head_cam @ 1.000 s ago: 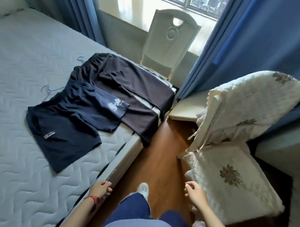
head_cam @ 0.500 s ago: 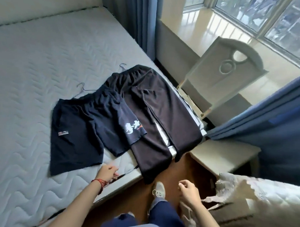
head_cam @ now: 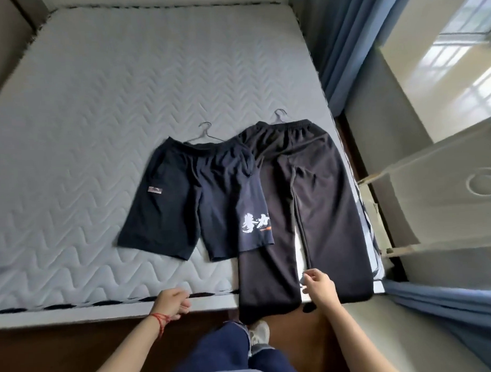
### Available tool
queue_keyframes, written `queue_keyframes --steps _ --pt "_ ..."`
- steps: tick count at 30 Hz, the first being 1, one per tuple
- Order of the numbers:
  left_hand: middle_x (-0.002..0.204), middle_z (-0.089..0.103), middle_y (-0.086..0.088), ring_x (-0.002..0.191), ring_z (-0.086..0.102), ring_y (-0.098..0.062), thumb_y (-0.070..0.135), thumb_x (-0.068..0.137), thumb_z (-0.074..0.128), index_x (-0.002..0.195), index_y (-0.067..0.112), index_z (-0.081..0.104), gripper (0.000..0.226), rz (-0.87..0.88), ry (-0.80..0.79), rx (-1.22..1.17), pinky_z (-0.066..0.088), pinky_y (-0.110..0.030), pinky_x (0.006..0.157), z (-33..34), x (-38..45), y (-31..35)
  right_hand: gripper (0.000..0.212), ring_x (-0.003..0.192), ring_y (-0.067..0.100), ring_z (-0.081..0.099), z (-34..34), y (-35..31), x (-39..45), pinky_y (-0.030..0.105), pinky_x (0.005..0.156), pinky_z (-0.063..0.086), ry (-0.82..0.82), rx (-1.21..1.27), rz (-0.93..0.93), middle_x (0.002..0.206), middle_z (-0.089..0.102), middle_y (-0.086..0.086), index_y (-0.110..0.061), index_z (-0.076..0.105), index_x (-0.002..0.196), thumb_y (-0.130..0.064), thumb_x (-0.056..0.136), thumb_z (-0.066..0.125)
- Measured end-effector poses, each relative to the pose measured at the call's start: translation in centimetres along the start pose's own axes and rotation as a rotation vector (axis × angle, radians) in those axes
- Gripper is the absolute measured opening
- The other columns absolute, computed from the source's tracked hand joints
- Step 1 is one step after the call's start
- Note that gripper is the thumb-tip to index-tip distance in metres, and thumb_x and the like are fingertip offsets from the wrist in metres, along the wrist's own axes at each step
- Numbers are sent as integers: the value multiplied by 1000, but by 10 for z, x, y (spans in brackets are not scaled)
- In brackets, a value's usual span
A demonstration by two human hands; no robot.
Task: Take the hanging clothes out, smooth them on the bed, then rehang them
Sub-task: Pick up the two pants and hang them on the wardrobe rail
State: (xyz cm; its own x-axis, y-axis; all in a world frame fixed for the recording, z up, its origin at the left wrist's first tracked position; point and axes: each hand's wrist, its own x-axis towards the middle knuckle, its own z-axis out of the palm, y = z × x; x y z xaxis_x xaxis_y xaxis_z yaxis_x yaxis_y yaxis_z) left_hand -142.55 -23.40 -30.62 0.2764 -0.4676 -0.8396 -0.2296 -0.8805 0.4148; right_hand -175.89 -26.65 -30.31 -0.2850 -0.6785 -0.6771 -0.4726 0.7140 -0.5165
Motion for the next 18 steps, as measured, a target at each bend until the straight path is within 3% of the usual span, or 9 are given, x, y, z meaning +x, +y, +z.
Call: queue_keyframes --steps 6,10,14,18 --pt "65 60 -10 54 53 -20 11 89 50 72 7 56 19 -29 -5 -96 36 -22 52 -3 28 35 14 82 27 66 5 -28 32 32 77 51 -13 -31 16 88 70 8 -16 64 89 -19 86 51" --pt "65 59 -9 55 53 -19 10 89 51 72 9 56 18 31 -16 -106 38 -22 52 -9 43 80 11 59 18 60 -3 -62 50 24 54 47 2 33 -5 72 64 4 -12 62 91 -12 89 51" --pt "62 60 -6 53 54 -16 10 88 51 73 10 59 17 92 -34 -90 36 -21 51 -12 62 140 12 62 20 61 -16 -97 80 34 71 49 24 67 -36 67 65 1 -14 63 88 -11 87 51" --pt "65 59 -7 51 54 -12 9 90 49 76 10 58 17 151 -70 -72 36 -18 47 -5 90 203 15 72 23 63 -31 -136 126 37 78 50 25 60 -51 67 67 1 -21 62 80 -12 86 52"
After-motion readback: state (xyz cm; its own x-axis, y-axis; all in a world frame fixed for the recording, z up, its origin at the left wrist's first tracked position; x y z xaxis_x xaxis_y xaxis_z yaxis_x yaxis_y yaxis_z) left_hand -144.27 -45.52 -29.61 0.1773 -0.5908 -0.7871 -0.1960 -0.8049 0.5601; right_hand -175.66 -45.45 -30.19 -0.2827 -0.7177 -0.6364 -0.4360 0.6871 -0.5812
